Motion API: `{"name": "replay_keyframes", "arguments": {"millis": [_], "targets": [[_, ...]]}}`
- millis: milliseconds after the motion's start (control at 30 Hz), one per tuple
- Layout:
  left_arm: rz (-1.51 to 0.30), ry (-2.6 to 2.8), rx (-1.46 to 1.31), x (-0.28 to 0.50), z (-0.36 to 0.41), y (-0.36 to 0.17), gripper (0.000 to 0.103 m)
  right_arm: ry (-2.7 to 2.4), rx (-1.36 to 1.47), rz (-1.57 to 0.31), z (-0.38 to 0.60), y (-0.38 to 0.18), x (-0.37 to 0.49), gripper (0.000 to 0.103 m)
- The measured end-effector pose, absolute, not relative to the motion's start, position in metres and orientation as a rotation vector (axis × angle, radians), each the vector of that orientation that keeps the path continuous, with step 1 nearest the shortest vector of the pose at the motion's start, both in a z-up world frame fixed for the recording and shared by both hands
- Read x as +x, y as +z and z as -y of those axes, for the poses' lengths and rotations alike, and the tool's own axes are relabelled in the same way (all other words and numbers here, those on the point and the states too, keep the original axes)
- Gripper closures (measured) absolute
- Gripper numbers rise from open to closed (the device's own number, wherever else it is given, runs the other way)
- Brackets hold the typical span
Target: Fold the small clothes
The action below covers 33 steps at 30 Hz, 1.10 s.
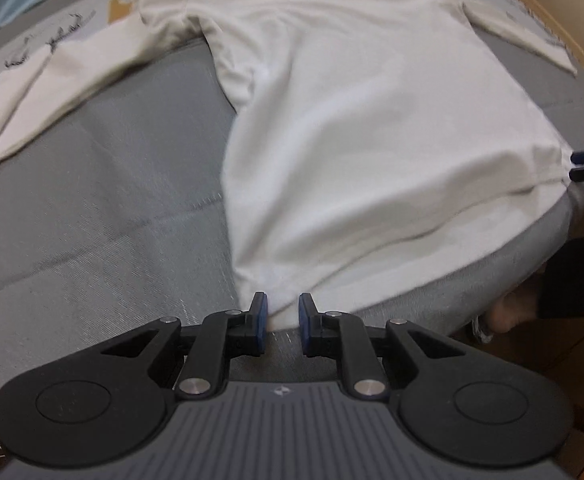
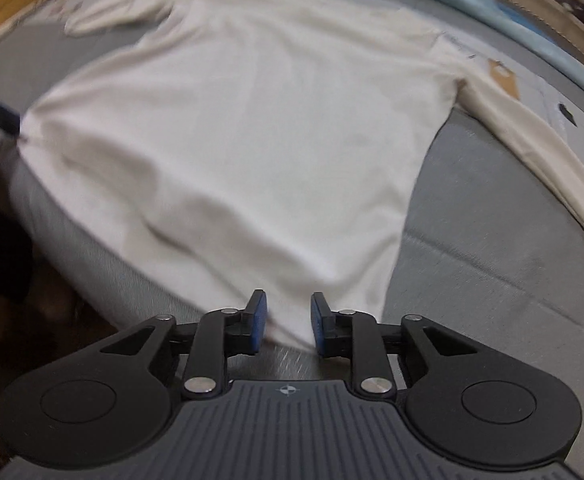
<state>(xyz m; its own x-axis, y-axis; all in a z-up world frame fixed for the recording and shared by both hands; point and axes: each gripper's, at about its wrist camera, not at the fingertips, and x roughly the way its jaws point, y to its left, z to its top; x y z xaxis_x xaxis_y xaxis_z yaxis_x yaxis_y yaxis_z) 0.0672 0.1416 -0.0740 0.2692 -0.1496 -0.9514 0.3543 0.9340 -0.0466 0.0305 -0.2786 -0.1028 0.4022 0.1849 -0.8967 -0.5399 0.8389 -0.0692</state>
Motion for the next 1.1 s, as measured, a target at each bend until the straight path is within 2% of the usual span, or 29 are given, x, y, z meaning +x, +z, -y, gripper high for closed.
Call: {"name": "replay_keyframes", "arguments": {"millis": [233,300,367,433,500,533,800,1000,1067,1100], "targets": [[-1.296,-0.355,0.258,0.066,-0.132,-0.088,0.088,0.484,-0.479,-1.09,0.261,-0.125,0.03,0.065],[-1.292,-0.348,0.25,0.068,-0.135,-0.087,0.1,0.494,-0.489,-1.084,0.259,-0.126,0.031,0.065],[-1.286,-0.334,0.237,0.069,-0.139,-0.085,0.103,0.493,-0.477,-1.092,0.26,-0.124,0.032,0.066],[-1.282,-0.33,0.219,0.07,-0.14,-0.083,0.103,0.489,-0.46,-1.099,0.263,-0.122,0.034,0.074],[-1.271,-0.332,0.211,0.069,-0.142,-0.08,0.103,0.484,-0.462,-1.101,0.267,-0.12,0.034,0.096],[-1.266,-0.333,0.208,0.068,-0.142,-0.078,0.103,0.48,-0.466,-1.098,0.268,-0.119,0.034,0.099],[-1.208,-0.392,0.151,0.058,-0.142,-0.056,0.103,0.452,-0.345,-1.071,0.302,-0.09,0.03,0.101],[-1.266,-0.487,0.096,0.052,-0.138,-0.053,0.103,0.36,-0.275,-1.191,0.332,-0.096,0.028,0.103],[-1.228,-0.516,0.027,0.054,-0.142,-0.044,0.099,0.345,-0.217,-1.191,0.339,-0.095,0.03,0.103],[-1.204,-0.503,-0.003,0.057,-0.145,-0.04,0.092,0.348,-0.162,-1.164,0.343,-0.09,0.031,0.103]]}}
